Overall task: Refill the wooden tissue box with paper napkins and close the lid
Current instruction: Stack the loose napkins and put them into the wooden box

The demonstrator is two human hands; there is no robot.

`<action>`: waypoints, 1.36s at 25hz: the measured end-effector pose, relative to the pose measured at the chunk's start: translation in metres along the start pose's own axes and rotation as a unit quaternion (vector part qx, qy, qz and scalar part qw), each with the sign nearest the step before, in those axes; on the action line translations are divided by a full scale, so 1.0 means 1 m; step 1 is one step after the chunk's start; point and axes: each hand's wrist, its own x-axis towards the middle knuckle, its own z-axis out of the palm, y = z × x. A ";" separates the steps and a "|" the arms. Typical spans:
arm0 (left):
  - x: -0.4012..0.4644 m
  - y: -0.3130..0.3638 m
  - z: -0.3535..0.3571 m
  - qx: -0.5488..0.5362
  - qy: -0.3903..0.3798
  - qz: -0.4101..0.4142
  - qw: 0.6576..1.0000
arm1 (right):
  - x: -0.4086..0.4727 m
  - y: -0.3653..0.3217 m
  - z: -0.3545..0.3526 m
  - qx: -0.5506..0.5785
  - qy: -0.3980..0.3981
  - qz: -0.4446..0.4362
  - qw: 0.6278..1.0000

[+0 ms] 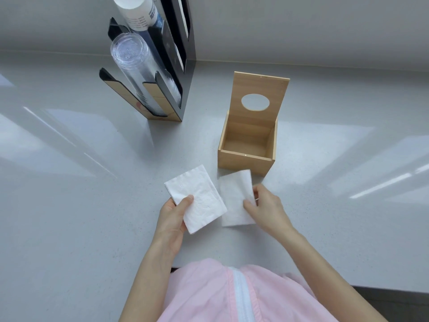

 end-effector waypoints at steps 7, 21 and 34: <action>-0.003 -0.003 0.004 0.059 -0.061 -0.004 0.996 | -0.014 -0.054 -0.051 0.366 -0.117 -0.136 0.913; -0.008 -0.004 0.012 0.040 -0.147 -0.007 0.988 | -0.004 -0.026 0.007 0.145 -0.063 -0.017 0.987; -0.006 -0.006 0.013 0.017 -0.119 -0.001 0.993 | -0.007 -0.020 0.008 0.138 -0.022 -0.013 0.990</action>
